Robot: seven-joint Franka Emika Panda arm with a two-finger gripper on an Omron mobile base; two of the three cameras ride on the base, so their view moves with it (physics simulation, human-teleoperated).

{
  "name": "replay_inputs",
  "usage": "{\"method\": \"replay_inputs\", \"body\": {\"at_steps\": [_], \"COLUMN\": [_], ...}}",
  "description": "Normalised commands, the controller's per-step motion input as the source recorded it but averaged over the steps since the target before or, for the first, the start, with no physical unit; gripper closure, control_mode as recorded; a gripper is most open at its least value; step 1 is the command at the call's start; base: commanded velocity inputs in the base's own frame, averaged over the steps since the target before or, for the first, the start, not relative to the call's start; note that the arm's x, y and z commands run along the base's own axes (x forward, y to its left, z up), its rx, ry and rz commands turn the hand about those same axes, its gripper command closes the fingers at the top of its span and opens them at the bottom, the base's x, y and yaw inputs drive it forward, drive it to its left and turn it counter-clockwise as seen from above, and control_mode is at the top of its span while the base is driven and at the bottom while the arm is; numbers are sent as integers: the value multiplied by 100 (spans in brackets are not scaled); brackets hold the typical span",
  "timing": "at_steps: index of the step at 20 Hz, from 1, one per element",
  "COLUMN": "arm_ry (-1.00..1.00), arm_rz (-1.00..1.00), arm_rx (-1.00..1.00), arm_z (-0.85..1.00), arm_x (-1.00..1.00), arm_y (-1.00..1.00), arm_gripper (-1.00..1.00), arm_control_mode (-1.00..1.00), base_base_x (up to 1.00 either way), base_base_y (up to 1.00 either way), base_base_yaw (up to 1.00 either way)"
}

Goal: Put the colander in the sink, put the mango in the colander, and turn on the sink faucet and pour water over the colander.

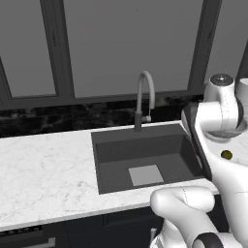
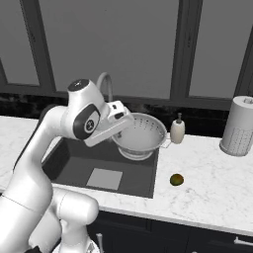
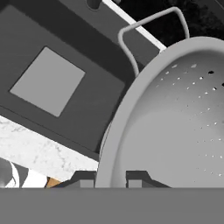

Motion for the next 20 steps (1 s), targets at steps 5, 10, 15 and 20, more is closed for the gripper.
{"method": "replay_inputs", "body": {"at_steps": [5, 10, 15, 20], "arm_ry": [7, 1, 3, 0], "arm_rz": [22, 27, 28, 13], "arm_rx": [0, 0, -1, -1], "arm_z": [-15, -40, -41, -35], "arm_x": [-19, -71, -21, 11], "arm_y": [67, 66, 98, 73], "arm_gripper": [100, 100, 100, 100], "arm_control_mode": [-100, -100, -100, -100], "base_base_x": [0, 0, 0, 0], "base_base_y": [0, 0, 0, 0], "base_base_yaw": [0, 0, 0, 0]}}
